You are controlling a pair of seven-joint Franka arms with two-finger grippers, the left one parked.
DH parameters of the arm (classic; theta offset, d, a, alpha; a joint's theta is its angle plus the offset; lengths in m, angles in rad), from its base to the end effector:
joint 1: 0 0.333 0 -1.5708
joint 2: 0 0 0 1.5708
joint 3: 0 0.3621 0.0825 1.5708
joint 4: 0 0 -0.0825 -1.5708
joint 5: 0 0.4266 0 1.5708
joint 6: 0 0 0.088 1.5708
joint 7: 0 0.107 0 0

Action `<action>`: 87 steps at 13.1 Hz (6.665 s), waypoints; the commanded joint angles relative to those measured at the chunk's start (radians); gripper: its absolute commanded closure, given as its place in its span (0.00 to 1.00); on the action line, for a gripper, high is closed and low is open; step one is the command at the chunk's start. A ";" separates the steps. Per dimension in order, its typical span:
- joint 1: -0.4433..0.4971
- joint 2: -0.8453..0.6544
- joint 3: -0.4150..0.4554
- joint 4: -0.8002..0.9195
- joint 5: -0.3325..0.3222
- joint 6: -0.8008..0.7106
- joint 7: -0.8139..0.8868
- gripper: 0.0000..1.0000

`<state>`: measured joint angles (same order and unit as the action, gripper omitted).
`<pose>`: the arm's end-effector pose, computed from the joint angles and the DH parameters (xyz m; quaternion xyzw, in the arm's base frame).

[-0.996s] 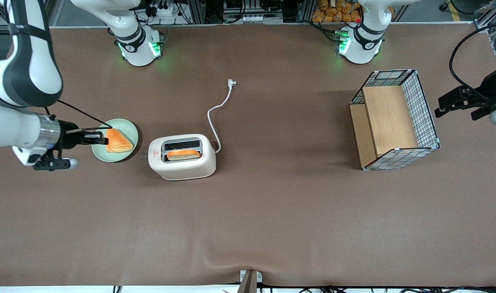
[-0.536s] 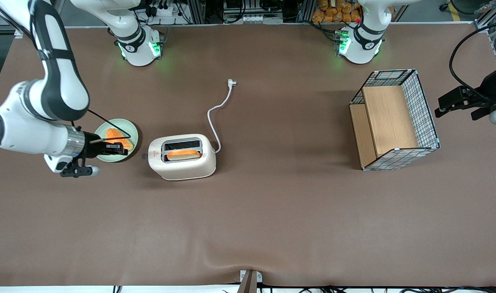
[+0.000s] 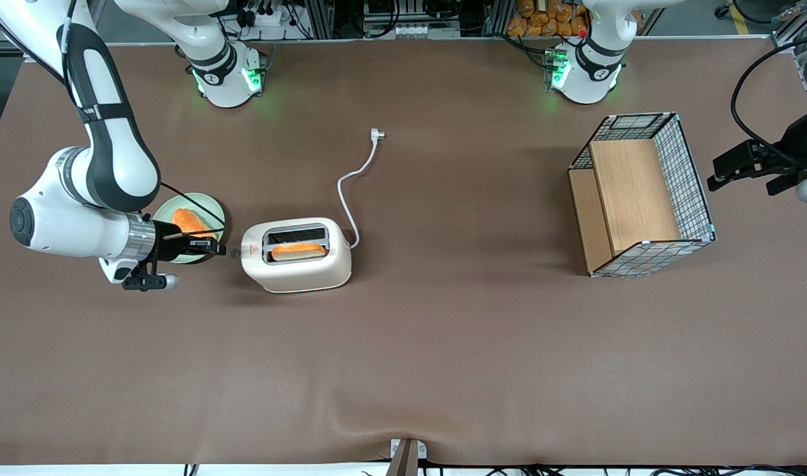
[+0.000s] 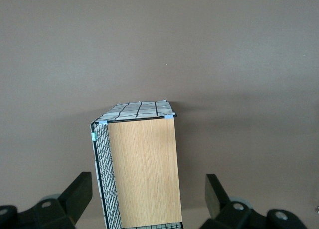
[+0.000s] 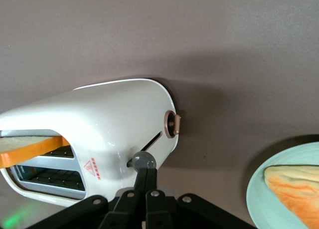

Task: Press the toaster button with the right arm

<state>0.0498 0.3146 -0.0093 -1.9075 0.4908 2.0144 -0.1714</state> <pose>0.6464 0.0543 0.3414 -0.9731 0.0236 0.0867 0.2122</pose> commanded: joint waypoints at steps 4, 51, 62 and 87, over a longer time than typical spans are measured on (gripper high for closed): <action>0.012 0.000 -0.004 -0.022 0.065 0.026 -0.029 1.00; 0.016 0.126 -0.003 -0.042 0.107 0.158 -0.137 1.00; 0.019 0.146 -0.001 -0.084 0.131 0.230 -0.181 1.00; 0.022 0.146 -0.003 -0.053 0.129 0.198 -0.168 1.00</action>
<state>0.0597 0.4317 -0.0093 -1.9599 0.5931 2.1807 -0.3064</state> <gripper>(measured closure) 0.991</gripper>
